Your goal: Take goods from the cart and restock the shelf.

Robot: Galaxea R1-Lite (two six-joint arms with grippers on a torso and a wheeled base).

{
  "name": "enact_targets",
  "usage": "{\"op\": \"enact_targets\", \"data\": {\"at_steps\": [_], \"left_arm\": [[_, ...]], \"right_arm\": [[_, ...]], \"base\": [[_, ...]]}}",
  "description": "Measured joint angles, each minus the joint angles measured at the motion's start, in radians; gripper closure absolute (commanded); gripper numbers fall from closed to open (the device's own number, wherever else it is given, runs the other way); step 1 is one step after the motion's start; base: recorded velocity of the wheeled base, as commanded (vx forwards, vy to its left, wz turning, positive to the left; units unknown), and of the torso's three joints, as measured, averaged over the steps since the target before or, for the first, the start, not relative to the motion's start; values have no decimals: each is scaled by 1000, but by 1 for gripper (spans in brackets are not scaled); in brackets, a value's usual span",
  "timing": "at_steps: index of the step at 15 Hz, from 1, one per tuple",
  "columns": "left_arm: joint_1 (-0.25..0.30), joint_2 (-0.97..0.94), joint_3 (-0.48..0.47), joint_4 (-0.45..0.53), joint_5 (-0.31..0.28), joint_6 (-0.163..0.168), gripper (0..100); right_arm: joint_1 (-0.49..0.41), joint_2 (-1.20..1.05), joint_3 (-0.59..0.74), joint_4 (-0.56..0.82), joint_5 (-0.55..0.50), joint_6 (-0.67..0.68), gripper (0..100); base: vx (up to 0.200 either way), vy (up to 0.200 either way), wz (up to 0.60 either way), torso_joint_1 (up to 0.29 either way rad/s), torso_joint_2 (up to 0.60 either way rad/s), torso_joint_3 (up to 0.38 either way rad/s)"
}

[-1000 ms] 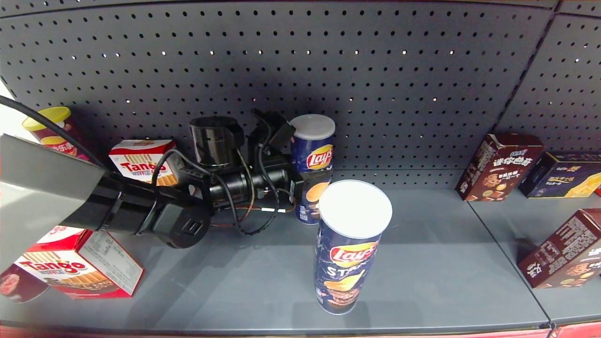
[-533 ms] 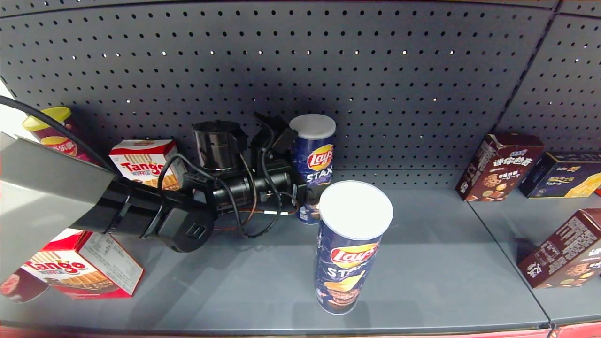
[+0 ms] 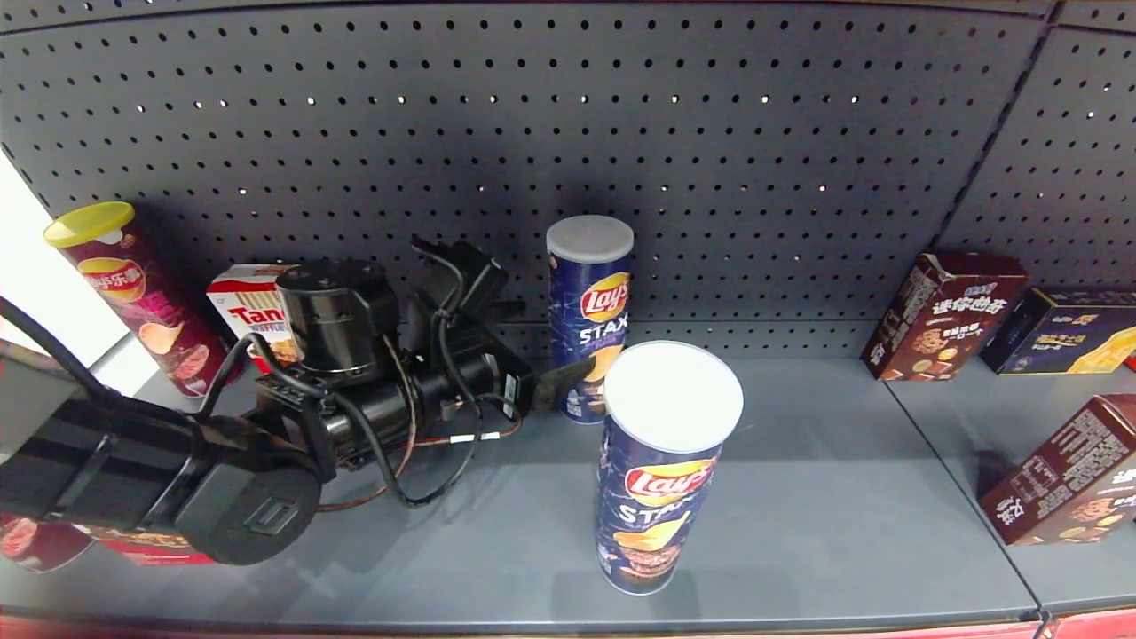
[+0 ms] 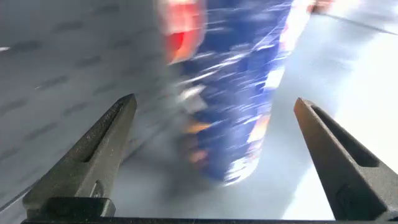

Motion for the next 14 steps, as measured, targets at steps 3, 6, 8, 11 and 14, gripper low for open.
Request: {"op": "enact_targets", "data": {"at_steps": [3,6,8,11,14], "left_arm": [[-5,-20,29,-7,64,0,0],[-17,-15,33,-2,102,1,0],[-20,-9,33,0,108,1,0],[-17,-1,33,0,140,1,0],[-10,1,36,-1,155,2,0]], "right_arm": [[0,0,0,0,0,0,0],[0,0,0,0,0,0,0],[0,0,0,0,0,0,0],[0,0,0,0,0,0,0],[0,0,0,0,0,0,0]], "base": [[0,0,0,0,0,0],[0,0,0,0,0,0],[0,0,0,0,0,0],[0,0,0,0,0,0],[0,0,0,0,0,0]]}}
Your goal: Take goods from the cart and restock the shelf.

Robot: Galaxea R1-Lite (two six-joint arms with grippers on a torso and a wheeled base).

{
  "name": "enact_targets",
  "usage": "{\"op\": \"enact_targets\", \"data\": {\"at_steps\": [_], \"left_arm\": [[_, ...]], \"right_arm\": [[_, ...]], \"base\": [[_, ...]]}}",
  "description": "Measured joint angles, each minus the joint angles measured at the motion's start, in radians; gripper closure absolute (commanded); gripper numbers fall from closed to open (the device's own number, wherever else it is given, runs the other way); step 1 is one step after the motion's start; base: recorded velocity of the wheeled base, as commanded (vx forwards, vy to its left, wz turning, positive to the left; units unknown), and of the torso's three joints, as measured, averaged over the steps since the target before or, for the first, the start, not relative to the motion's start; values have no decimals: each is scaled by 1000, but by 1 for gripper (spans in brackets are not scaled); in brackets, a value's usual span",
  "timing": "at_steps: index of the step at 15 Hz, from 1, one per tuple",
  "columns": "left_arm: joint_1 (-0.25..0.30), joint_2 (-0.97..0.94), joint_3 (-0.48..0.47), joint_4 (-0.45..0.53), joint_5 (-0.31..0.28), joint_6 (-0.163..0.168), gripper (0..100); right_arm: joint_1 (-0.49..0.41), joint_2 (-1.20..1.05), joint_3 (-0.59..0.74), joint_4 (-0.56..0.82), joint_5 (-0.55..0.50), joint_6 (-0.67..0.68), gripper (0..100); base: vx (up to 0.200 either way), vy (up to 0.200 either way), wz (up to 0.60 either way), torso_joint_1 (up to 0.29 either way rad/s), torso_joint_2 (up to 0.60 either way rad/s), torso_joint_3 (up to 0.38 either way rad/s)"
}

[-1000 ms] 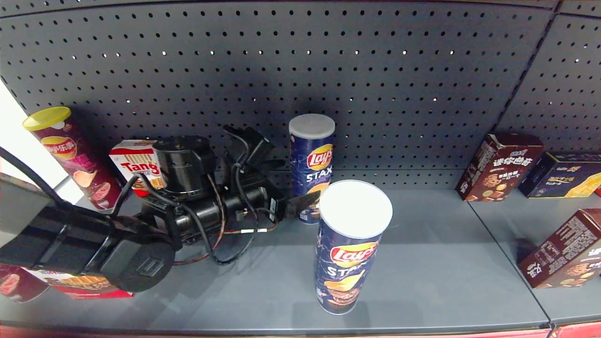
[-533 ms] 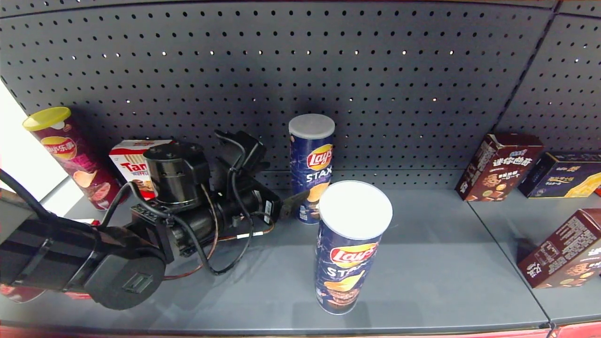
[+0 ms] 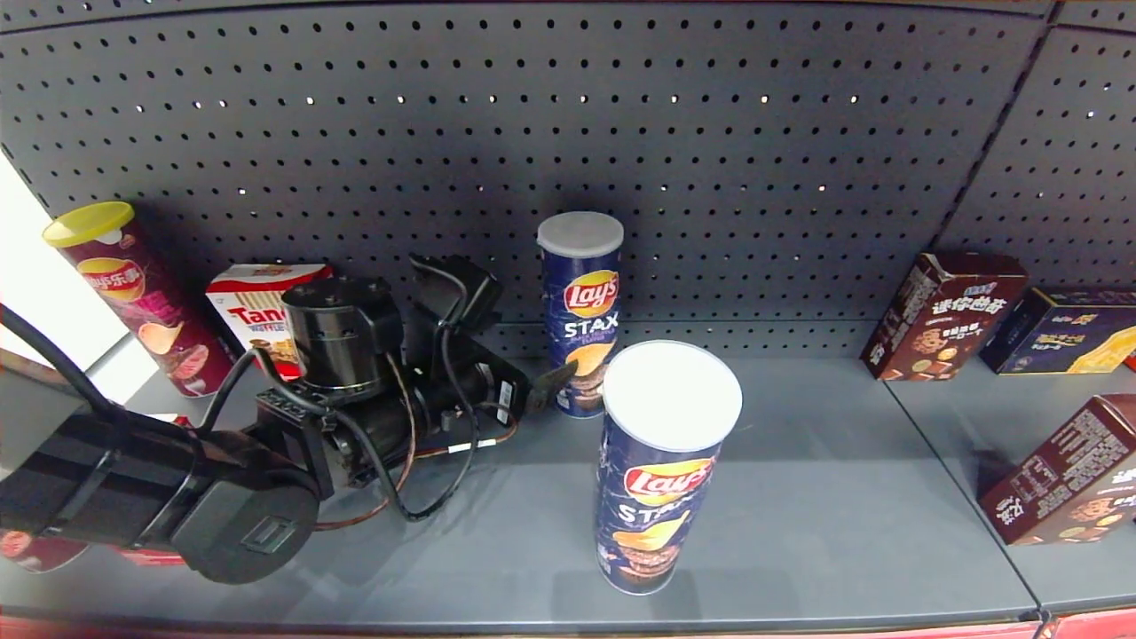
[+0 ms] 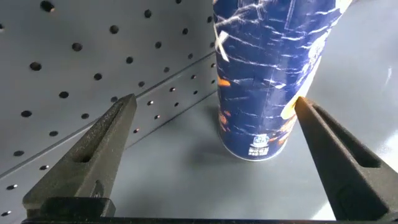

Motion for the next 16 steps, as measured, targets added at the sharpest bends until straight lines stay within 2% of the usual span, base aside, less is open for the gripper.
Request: {"op": "enact_targets", "data": {"at_steps": [2,4,10,16], "left_arm": [[2,-1,19,-7,4,8,0],[13,-9,45,-10,11,32,0],[33,-34,57,-8,25,31,0],[33,-13,10,0,36,30,0]], "right_arm": [[0,0,0,0,0,0,0],[0,0,0,0,0,0,0],[0,0,0,0,0,0,0],[0,0,0,0,0,0,0]], "base": [[0,0,0,0,0,0],[0,0,0,0,0,0],[0,0,0,0,0,0],[0,0,0,0,0,0]]}}
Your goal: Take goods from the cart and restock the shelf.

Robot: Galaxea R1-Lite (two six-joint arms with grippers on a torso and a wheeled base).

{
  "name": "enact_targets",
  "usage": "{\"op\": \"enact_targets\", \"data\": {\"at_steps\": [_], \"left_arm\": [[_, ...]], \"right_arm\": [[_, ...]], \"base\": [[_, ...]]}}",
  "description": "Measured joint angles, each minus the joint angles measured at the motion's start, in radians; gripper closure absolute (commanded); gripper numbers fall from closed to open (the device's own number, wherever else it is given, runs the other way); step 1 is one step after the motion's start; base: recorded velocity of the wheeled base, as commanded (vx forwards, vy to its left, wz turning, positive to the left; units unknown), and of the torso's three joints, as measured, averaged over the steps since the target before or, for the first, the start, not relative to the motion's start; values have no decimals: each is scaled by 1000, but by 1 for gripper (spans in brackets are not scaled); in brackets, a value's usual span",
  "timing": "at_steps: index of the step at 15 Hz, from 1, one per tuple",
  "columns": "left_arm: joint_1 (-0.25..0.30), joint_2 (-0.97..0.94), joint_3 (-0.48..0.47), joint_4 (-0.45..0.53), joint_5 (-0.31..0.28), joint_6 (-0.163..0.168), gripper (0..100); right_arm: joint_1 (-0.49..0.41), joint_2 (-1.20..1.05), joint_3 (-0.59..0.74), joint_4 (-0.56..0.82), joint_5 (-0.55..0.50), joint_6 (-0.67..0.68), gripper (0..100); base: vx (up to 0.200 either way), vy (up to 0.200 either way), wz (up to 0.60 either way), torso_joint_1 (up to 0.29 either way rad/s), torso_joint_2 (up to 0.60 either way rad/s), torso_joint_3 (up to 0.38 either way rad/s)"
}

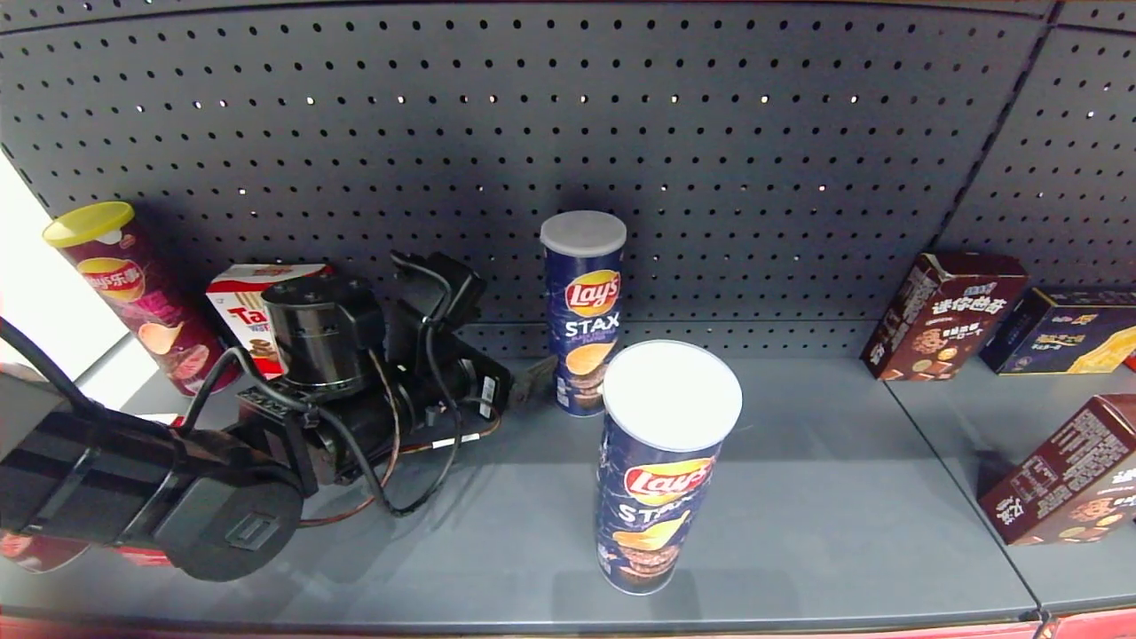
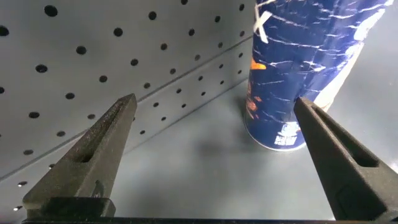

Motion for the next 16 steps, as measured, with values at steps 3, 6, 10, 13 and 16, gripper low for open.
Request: {"op": "enact_targets", "data": {"at_steps": [3,6,10,13,16], "left_arm": [[0,6,-6,0,1,-1,0],[2,8,-1,-3,2,-3,0],[5,2,25,-4,23,0,0],[19,-1,28,1,75,4,0],[16,8,5,7,106,5,0]], "right_arm": [[0,0,0,0,0,0,0],[0,0,0,0,0,0,0],[0,0,0,0,0,0,0],[0,0,0,0,0,0,0],[0,-1,0,0,0,0,0]], "base": [[0,0,0,0,0,0],[0,0,0,0,0,0],[0,0,0,0,0,0],[0,0,0,0,0,0],[0,0,0,0,0,0]]}}
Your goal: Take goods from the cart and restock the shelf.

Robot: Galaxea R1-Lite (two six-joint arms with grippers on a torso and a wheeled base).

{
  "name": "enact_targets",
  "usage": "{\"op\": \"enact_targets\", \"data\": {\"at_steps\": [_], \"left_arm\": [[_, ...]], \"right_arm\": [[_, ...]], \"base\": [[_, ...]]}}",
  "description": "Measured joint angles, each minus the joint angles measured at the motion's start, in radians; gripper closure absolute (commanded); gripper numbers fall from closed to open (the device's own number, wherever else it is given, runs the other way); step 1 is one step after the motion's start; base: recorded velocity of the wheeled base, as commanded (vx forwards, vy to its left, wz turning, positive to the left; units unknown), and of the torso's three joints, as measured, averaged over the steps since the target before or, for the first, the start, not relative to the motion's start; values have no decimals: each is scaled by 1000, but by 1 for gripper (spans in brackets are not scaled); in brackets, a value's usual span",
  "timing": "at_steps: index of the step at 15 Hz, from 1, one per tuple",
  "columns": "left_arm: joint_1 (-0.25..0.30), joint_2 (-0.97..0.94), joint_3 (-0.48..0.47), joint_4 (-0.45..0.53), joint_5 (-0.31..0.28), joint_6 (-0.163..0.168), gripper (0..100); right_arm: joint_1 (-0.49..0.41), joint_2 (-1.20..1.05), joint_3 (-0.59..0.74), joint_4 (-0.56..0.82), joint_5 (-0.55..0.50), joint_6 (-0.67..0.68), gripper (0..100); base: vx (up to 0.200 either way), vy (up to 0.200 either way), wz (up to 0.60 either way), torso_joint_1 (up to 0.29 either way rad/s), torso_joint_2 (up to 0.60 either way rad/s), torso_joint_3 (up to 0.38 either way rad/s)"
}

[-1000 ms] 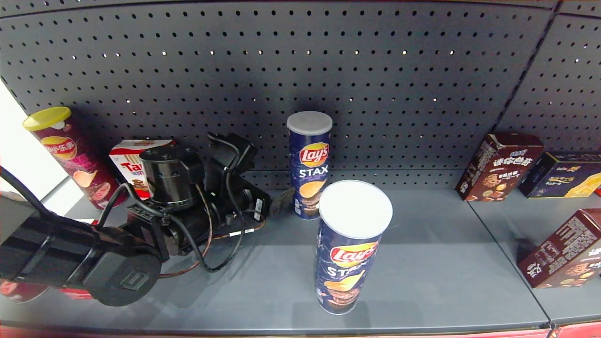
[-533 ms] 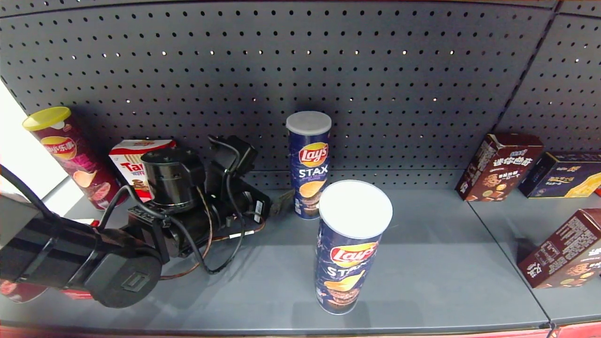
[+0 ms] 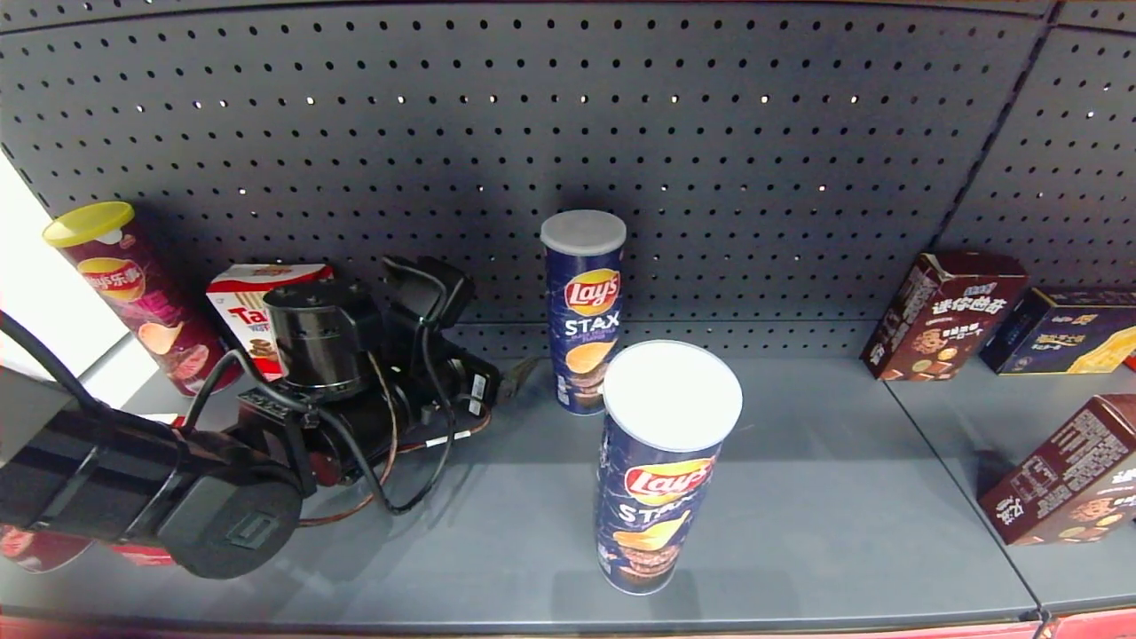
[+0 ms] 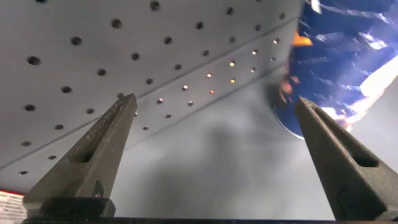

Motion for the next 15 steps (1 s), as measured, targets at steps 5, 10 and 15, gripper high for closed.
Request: {"op": "enact_targets", "data": {"at_steps": [5,10,15], "left_arm": [[-13,37,-63,26,17,0,0],[-23,69,-78,26,17,-2,0],[-33,84,-83,27,19,-2,0]], "right_arm": [[0,0,0,0,0,0,0],[0,0,0,0,0,0,0],[0,0,0,0,0,0,0]], "base": [[0,0,0,0,0,0],[0,0,0,0,0,0],[0,0,0,0,0,0]]}}
